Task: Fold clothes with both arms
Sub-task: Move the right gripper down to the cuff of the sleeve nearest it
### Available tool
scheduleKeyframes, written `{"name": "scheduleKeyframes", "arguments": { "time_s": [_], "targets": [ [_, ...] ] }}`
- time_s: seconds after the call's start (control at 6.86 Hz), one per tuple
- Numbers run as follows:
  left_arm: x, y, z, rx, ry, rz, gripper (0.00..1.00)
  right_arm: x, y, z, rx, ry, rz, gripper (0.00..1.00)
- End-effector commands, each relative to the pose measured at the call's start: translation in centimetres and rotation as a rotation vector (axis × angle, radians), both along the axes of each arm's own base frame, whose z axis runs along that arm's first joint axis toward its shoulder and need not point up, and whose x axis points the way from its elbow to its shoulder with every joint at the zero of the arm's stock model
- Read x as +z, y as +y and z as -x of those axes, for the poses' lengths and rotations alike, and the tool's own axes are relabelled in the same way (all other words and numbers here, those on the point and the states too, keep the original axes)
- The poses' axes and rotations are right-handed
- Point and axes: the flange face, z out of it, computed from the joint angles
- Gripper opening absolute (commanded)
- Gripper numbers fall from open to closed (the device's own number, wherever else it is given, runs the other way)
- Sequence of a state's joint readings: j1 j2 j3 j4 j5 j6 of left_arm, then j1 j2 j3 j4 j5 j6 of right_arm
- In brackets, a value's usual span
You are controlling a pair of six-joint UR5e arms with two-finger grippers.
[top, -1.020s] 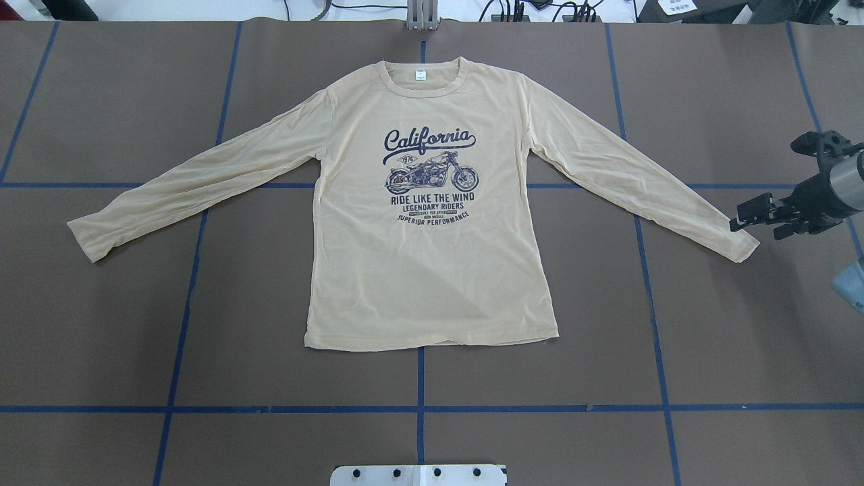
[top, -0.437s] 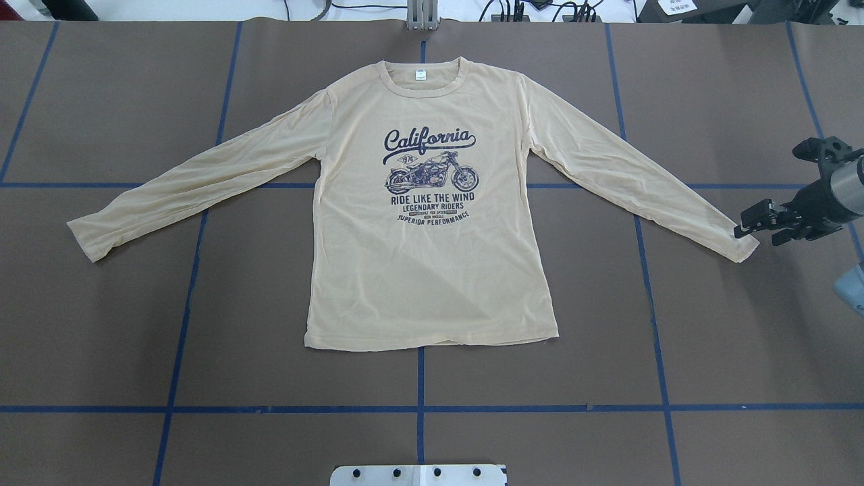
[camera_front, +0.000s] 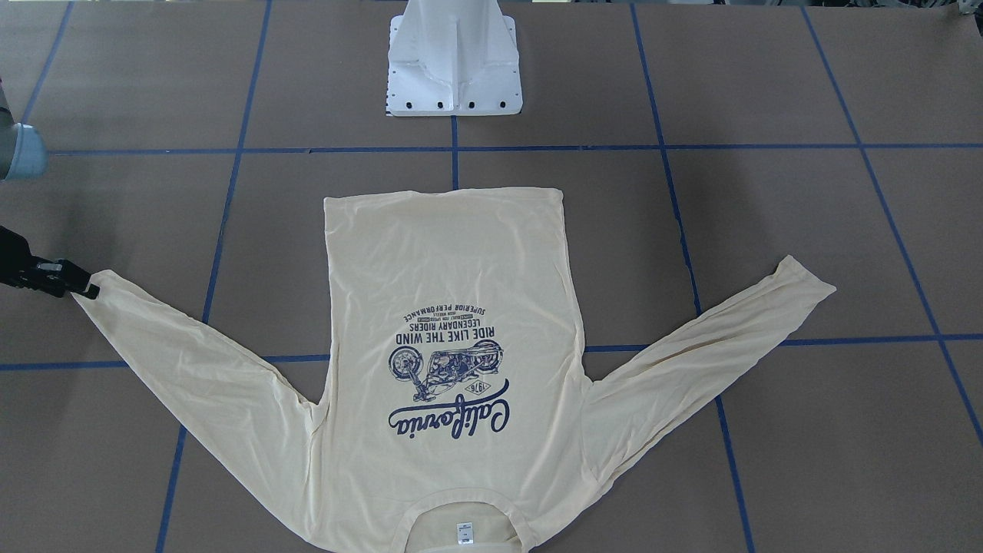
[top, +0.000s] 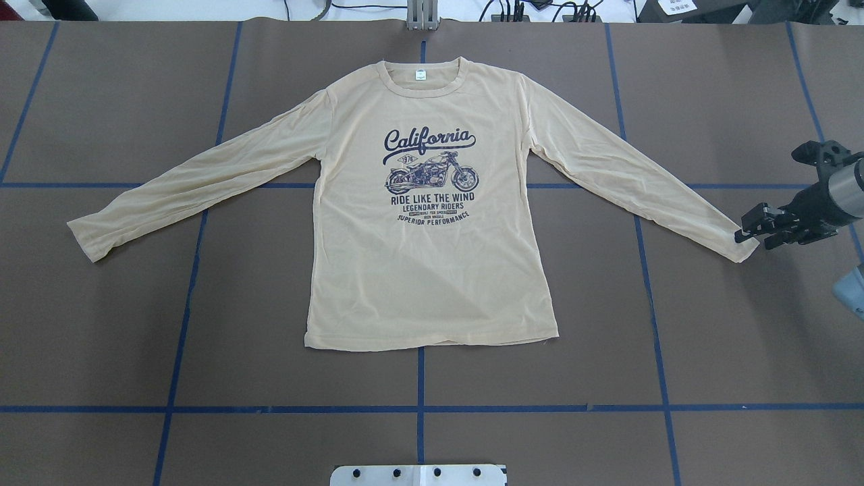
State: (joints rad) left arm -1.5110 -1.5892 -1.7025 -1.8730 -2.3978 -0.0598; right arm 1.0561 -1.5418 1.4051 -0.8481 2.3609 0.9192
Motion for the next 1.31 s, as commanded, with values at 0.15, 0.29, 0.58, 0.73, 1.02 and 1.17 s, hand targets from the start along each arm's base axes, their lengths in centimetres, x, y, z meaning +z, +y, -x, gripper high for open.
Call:
{"name": "scheduleKeyframes", "arguments": {
  "time_s": [0.15, 0.29, 0.58, 0.73, 1.02, 1.17],
  "targets": [
    [0.1, 0.0, 0.0, 0.001, 0.001, 0.001, 0.99, 0.1, 0.3, 0.1, -0.002, -0.002, 0.003, 0.00],
    [0.0, 0.0, 0.0, 0.001, 0.001, 0.000, 0.99, -0.4, 0.3, 0.0, -0.002, -0.008, -0.004, 0.00],
    [-0.2, 0.0, 0.0, 0.001, 0.001, -0.003, 0.99, -1.1, 0.3, -0.1, -0.004, -0.021, -0.011, 0.00],
    [-0.3, 0.0, 0.0, 0.001, 0.002, -0.005, 0.99, -2.8, 0.9, -0.7, -0.010, -0.050, -0.030, 0.00],
    [-0.3, 0.0, 0.0, 0.001, 0.002, -0.005, 0.99, -11.5, 0.3, -4.0, 0.021, -0.153, -0.032, 0.00],
    [-0.3, 0.0, 0.0, 0.001, 0.003, -0.005, 0.99, -18.3, -2.0, -3.5, 0.051, -0.168, -0.020, 0.00]
  ]
}}
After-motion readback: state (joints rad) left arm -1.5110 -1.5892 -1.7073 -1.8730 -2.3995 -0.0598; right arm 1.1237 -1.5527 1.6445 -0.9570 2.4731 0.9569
